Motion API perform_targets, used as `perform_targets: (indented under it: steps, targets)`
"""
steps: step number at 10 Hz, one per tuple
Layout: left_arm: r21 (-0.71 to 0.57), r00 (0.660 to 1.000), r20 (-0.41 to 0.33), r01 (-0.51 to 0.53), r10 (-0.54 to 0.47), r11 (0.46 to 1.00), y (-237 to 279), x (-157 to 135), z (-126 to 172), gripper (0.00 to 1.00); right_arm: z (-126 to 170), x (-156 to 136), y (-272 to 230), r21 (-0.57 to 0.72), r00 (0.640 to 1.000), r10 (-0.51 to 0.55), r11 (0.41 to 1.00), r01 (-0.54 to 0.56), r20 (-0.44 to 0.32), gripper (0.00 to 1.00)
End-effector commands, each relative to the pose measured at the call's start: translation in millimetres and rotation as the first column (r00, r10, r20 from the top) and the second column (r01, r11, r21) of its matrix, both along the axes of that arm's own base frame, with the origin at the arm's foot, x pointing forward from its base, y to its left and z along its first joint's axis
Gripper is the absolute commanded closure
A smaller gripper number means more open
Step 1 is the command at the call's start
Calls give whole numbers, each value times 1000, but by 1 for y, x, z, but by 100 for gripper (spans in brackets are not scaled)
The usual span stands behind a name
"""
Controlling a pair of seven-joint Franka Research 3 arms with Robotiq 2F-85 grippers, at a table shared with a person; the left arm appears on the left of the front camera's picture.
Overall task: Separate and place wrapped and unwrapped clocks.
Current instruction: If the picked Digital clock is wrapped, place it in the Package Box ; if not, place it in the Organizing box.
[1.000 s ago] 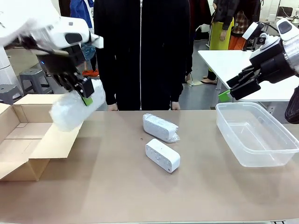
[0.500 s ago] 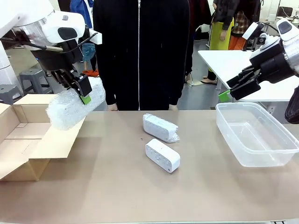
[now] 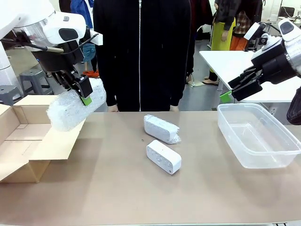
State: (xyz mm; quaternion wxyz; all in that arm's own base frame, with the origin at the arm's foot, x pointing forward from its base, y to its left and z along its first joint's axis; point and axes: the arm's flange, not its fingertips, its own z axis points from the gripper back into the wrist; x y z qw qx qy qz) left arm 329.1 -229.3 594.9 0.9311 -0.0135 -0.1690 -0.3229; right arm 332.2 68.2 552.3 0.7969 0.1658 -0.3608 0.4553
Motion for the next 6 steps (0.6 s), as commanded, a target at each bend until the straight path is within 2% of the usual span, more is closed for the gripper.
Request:
perform_targets:
  steps: [1,6]
  targets:
    - [-2,1000,7,-19,19,1000,-1,0,3,100,-1,0,-1,8,1000,12,1000,-12,-7,0]
    - [-2,1000,7,-19,19,1000,-1,0,3,100,-1,0,-1,8,1000,12,1000,-12,-7,0]
